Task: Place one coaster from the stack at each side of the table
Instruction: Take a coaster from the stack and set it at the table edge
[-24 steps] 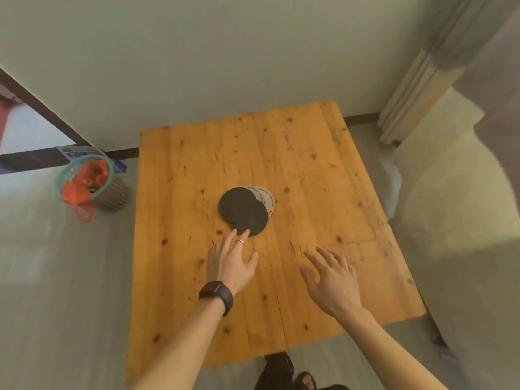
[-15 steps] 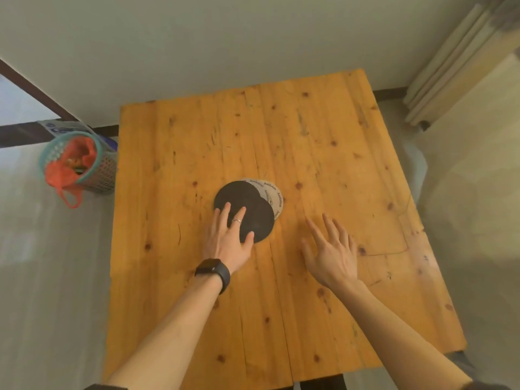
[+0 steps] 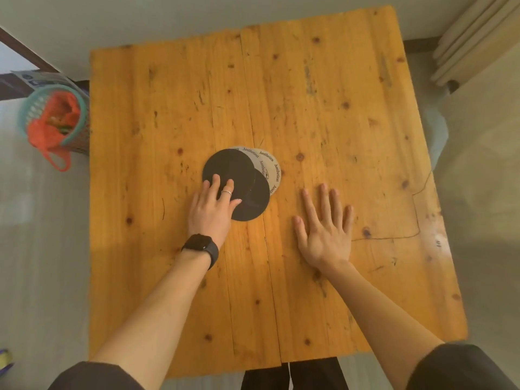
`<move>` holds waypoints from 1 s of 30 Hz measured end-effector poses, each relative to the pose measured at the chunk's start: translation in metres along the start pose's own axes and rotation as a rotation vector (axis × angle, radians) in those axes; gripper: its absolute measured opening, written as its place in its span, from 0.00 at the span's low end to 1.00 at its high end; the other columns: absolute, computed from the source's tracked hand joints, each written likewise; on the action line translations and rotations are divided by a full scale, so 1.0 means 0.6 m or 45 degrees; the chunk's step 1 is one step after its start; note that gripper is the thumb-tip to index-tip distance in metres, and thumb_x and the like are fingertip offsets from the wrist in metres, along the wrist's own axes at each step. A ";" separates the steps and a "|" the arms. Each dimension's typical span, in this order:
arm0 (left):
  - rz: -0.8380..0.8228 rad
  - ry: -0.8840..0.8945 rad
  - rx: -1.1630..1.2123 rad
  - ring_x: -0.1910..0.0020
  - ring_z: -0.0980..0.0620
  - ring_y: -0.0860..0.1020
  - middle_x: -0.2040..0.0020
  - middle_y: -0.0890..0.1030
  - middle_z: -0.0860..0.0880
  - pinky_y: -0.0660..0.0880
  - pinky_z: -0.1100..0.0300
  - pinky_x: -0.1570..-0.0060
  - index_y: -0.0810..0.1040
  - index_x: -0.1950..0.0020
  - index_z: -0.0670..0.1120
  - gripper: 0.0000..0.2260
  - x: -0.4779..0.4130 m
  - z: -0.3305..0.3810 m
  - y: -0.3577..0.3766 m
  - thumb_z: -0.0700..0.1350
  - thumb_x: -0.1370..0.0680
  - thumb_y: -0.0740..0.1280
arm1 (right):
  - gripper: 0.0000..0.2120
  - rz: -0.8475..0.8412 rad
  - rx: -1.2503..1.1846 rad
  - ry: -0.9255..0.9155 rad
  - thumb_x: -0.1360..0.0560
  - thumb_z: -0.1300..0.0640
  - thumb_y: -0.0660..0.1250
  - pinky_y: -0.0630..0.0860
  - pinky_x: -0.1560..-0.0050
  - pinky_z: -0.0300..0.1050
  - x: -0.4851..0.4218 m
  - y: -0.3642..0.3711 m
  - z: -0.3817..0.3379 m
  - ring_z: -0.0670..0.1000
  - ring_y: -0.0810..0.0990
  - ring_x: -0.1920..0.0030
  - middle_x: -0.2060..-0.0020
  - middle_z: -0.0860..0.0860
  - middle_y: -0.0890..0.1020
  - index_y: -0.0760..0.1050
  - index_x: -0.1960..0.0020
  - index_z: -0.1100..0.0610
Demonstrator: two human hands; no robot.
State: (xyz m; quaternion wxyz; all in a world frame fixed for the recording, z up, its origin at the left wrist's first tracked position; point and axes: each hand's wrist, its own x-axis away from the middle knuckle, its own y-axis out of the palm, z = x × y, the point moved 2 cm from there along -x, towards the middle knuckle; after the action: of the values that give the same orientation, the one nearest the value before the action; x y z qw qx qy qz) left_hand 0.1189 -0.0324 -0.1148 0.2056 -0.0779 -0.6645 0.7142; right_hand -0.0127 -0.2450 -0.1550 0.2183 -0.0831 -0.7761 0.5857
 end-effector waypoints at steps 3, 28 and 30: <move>-0.029 0.036 0.000 0.38 0.34 0.75 0.32 0.72 0.34 0.74 0.44 0.43 0.73 0.32 0.42 0.16 -0.013 0.008 -0.024 0.46 0.17 0.59 | 0.30 -0.083 -0.007 0.008 0.19 0.34 0.39 0.38 0.23 0.64 -0.001 -0.006 0.000 0.52 0.32 0.21 0.19 0.49 0.37 0.35 0.20 0.40; -0.611 -0.992 1.918 0.45 0.45 0.81 0.41 0.78 0.51 0.81 0.51 0.53 0.70 0.33 0.51 0.15 0.246 0.093 -0.008 0.51 0.19 0.63 | 0.15 -0.579 -1.419 0.452 0.20 0.42 0.64 0.82 0.47 0.46 0.166 -0.099 -0.012 0.46 0.83 0.44 0.44 0.45 0.85 0.80 0.38 0.48; -0.739 -0.887 1.731 0.41 0.47 0.78 0.37 0.77 0.49 0.79 0.49 0.47 0.72 0.34 0.49 0.15 0.261 0.090 0.002 0.51 0.19 0.62 | 0.12 -0.585 -1.467 0.491 0.21 0.48 0.69 0.83 0.54 0.41 0.199 -0.081 -0.007 0.46 0.85 0.49 0.51 0.46 0.87 0.83 0.42 0.51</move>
State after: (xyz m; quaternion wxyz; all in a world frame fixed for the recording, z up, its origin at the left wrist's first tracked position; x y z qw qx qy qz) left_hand -0.0435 -0.0197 -0.0850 0.1664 0.4655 -0.1054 0.8628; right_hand -0.1111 -0.2103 -0.0793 0.3941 -0.1224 -0.9108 -0.0116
